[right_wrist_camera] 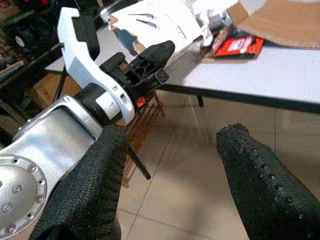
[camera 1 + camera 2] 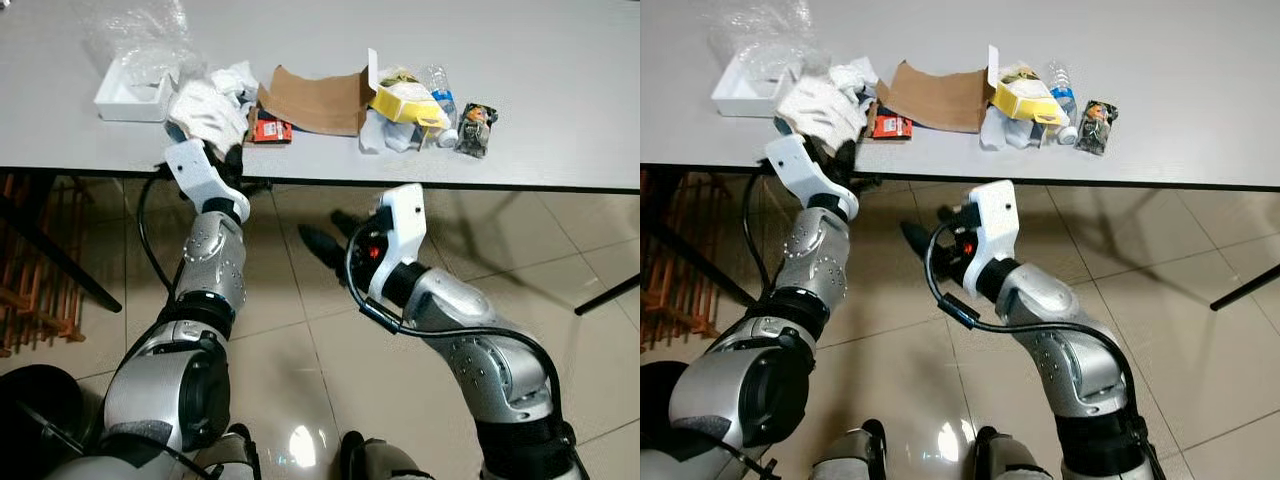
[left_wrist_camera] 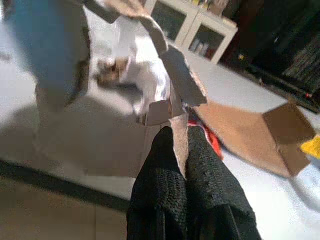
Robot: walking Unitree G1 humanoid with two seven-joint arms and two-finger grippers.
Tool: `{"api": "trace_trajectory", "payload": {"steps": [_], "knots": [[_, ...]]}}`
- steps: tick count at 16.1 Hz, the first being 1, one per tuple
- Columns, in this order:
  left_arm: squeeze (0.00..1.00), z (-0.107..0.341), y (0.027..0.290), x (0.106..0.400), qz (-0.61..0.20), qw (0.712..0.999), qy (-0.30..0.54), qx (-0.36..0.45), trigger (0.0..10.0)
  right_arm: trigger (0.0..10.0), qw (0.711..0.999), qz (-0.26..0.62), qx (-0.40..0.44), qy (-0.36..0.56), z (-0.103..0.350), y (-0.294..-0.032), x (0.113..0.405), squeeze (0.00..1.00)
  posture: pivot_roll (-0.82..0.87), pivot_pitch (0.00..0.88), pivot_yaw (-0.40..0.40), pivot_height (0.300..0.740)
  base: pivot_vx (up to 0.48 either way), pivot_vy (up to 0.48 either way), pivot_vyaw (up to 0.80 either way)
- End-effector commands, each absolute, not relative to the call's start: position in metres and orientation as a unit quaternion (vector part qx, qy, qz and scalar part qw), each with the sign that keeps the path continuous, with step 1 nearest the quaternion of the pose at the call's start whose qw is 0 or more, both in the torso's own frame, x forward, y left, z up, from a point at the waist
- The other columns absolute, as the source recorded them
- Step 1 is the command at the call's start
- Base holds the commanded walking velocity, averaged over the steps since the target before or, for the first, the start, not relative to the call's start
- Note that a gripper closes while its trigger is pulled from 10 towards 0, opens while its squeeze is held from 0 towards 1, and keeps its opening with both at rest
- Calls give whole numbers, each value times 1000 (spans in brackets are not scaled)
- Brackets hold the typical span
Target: Picking trash to rubbish bin
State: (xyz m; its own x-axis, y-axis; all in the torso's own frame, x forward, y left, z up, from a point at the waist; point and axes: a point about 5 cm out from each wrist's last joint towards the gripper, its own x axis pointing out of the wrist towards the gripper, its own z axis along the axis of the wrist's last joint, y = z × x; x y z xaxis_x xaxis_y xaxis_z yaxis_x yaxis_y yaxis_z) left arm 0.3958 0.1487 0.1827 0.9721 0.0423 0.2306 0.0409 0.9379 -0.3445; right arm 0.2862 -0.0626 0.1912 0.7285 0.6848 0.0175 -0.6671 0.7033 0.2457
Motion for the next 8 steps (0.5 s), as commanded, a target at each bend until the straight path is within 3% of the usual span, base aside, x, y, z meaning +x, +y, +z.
{"api": "trace_trajectory", "payload": {"steps": [1,7,8], "knots": [[0,181,145,394,-1,978,-122,-167,10000,10000,924,362,118,36,190,-66,288,0,-109,134,-48,740,0,0,0],[0,211,130,382,-27,972,-215,-94,10000,10000,933,341,116,9,195,-71,302,0,-85,88,-36,740,0,0,0],[0,218,128,375,-20,968,-245,-54,10000,10000,952,282,119,-9,200,-84,315,0,-74,74,-28,740,0,0,0]]}}
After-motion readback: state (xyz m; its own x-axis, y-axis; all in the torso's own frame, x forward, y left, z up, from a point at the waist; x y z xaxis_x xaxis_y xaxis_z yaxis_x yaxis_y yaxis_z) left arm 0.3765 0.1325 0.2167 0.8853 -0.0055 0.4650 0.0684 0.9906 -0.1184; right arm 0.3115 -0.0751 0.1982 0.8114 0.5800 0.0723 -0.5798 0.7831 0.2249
